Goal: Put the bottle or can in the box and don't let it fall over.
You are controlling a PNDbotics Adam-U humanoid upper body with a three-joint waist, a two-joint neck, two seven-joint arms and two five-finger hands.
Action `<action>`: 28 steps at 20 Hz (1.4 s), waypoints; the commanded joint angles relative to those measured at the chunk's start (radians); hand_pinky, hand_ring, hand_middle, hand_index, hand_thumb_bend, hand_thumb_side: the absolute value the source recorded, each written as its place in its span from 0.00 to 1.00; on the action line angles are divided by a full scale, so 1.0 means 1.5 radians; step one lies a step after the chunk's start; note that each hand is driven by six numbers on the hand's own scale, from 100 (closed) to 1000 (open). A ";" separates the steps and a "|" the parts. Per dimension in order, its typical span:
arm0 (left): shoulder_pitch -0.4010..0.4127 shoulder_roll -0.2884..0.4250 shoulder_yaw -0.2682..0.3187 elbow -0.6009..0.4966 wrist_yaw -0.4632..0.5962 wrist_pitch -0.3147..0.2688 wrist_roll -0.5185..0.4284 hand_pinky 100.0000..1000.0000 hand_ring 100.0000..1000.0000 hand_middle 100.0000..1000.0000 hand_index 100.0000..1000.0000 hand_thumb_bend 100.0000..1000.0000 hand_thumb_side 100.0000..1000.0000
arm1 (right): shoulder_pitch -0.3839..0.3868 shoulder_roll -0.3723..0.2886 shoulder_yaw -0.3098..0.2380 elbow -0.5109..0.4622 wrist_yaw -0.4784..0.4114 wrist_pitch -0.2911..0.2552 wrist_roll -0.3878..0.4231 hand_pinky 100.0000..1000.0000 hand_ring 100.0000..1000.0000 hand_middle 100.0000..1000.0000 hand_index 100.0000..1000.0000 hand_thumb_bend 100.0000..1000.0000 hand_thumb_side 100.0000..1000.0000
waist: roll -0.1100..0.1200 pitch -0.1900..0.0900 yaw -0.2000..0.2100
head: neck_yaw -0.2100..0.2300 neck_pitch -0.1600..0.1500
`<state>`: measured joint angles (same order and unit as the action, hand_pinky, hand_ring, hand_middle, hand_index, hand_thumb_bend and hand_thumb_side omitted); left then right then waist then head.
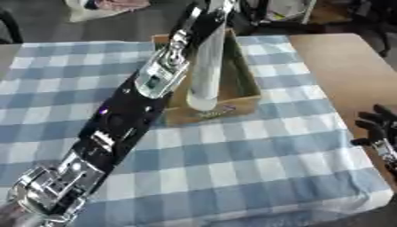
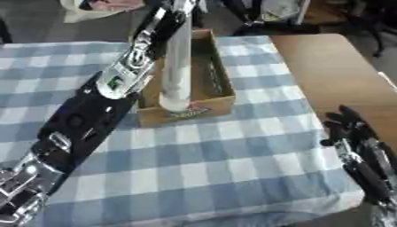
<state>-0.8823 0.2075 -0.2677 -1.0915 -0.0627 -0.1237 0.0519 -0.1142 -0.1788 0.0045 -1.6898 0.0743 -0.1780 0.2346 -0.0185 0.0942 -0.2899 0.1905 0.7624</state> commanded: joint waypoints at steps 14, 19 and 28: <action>0.118 0.157 0.071 -0.219 -0.044 0.048 0.059 0.82 0.79 0.83 0.95 0.68 0.88 | -0.004 -0.014 -0.017 -0.005 0.007 0.002 -0.011 0.64 0.86 0.83 1.00 0.07 0.62 | 0.010 -0.011 0.036 | -0.034 -0.009; 0.244 0.189 0.102 -0.341 0.020 0.050 0.075 0.80 0.77 0.81 0.93 0.55 0.89 | -0.002 -0.019 -0.022 -0.006 0.009 0.002 -0.014 0.64 0.86 0.83 1.00 0.07 0.62 | 0.015 -0.012 0.058 | -0.039 -0.006; 0.414 0.126 0.133 -0.437 0.043 0.023 0.075 0.78 0.75 0.79 0.92 0.50 0.89 | -0.002 -0.021 -0.029 -0.008 0.010 0.003 -0.019 0.65 0.86 0.83 1.00 0.07 0.62 | 0.016 -0.008 0.082 | -0.037 -0.006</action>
<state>-0.2536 0.3973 -0.0822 -1.7163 0.0014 -0.0817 0.1647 -0.1123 -0.1896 -0.0306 -1.6878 0.0843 -0.1735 0.2097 0.0051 0.0932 -0.1673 0.1318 0.7599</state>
